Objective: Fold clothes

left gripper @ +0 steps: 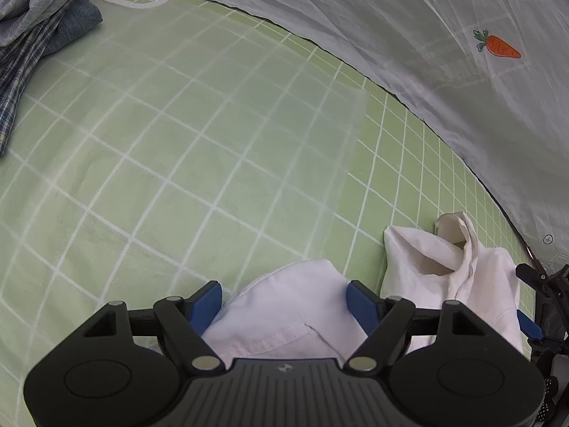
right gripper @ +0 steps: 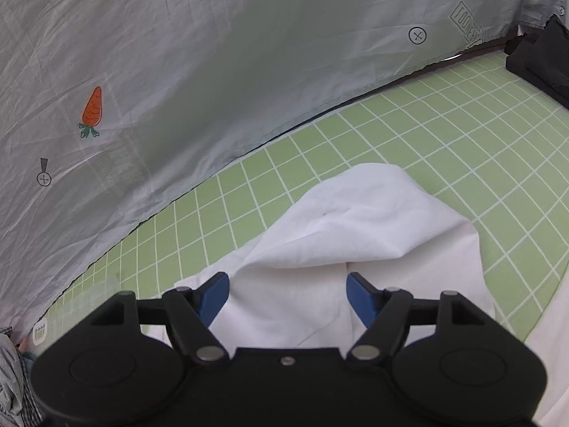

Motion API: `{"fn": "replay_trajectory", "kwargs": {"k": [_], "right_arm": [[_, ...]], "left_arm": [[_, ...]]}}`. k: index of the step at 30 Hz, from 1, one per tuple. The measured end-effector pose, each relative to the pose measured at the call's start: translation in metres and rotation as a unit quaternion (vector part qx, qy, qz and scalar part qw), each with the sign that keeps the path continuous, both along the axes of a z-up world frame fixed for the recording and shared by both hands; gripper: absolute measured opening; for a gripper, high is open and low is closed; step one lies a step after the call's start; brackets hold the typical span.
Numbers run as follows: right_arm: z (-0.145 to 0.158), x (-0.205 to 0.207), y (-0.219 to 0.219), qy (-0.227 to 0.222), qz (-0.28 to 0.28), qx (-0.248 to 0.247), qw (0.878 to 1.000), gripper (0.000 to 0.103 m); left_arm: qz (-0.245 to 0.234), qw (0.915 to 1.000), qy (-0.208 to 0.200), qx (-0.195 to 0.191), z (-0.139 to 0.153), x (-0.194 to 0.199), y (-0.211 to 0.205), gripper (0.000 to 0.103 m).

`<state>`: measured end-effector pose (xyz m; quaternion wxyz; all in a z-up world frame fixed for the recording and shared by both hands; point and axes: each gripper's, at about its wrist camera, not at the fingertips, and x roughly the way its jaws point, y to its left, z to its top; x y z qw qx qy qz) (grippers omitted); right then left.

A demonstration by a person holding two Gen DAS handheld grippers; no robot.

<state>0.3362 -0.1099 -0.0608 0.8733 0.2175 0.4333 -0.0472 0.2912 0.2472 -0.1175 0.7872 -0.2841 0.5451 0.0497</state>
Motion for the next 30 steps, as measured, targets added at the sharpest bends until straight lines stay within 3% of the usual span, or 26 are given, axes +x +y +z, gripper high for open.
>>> {"fn": "replay_trajectory", "kwargs": {"k": [7,12,15,17,18,20,22,25,30], "right_arm": [[-0.012,0.012,0.019,0.022,0.029,-0.035,0.999,0.082],[-0.039,0.018,0.022,0.079,0.046,-0.026,0.995,0.084],[-0.046,0.014,0.025,0.081,0.065,-0.028,0.994,0.083],[-0.045,0.01,0.022,0.07,0.073,-0.02,0.995,0.074],[-0.043,0.008,0.018,0.064,0.071,-0.016,0.995,0.062],[-0.038,0.003,0.01,0.053,0.066,-0.006,0.996,0.041],[-0.03,-0.003,-0.002,0.03,0.057,0.0,0.998,0.016],[-0.006,-0.013,-0.021,-0.025,0.046,-0.035,0.998,0.007],[0.05,-0.02,-0.069,-0.129,0.03,-0.131,0.983,0.006]], "left_arm": [[-0.002,1.0,0.002,-0.002,-0.002,-0.005,-0.001,0.078],[-0.006,1.0,0.001,0.007,-0.002,-0.005,-0.004,0.078],[-0.01,0.9998,-0.001,0.018,-0.001,-0.005,-0.009,0.078],[-0.005,0.9997,-0.004,0.025,0.0,-0.007,-0.012,0.074],[-0.003,0.9995,-0.003,0.03,0.001,-0.008,-0.013,0.07],[-0.002,0.9993,-0.001,0.038,0.002,-0.011,-0.017,0.048],[0.004,0.9994,-0.007,0.034,0.004,-0.018,-0.021,0.035],[0.012,0.9989,-0.022,0.041,0.011,-0.028,-0.02,0.023],[0.053,0.9928,-0.058,0.09,0.042,-0.037,-0.002,0.019]]}}
